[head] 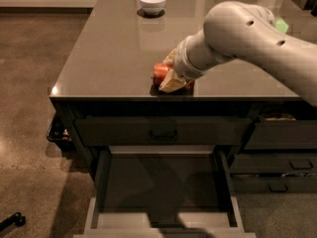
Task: Pick coke can from middle drawer and place on counter
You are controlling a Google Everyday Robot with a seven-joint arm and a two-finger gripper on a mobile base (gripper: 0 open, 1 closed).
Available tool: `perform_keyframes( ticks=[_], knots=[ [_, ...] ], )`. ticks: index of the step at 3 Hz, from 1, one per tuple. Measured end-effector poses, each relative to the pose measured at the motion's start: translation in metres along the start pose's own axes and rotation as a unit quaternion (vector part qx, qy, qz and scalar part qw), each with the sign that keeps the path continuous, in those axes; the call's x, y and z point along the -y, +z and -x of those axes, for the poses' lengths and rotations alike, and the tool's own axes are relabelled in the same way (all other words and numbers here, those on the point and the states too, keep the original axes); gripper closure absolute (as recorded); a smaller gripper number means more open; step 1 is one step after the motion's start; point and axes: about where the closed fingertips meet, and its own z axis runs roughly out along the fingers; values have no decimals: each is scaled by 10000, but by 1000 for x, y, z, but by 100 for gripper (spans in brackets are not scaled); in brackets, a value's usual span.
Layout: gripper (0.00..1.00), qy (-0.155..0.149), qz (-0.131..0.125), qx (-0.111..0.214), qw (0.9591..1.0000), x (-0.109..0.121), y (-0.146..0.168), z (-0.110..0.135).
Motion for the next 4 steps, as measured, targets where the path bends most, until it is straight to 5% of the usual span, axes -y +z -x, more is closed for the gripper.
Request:
perform_keyframes(
  ticks=[1,2,4],
  knots=[
    [100,-195,-152,-50,9997,5,13,-1],
    [86,-195,-152,-50,9997,5,12,0],
    [40,-195,-152,-50,9997,5,12,0]
  ],
)
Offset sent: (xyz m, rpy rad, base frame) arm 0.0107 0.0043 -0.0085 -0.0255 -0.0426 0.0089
